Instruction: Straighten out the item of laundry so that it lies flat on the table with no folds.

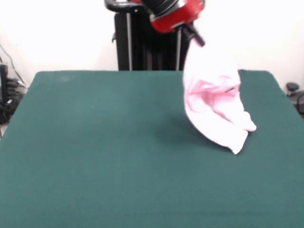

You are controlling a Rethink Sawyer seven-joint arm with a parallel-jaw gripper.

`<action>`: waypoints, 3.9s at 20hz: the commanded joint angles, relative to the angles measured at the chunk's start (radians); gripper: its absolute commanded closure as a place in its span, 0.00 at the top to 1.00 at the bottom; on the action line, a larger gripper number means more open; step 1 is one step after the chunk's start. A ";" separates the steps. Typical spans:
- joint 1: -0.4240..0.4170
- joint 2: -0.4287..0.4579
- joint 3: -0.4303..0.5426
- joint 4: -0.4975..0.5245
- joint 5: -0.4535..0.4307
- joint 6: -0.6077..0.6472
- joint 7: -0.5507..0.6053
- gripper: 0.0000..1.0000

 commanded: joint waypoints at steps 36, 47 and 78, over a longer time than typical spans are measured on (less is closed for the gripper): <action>-0.521 0.687 0.128 -0.616 -1.246 0.069 -0.188 0.00; -0.512 0.602 0.124 -0.623 -1.386 -0.127 -0.037 0.00; -0.555 0.575 0.182 -0.630 -1.347 -0.031 -0.004 0.00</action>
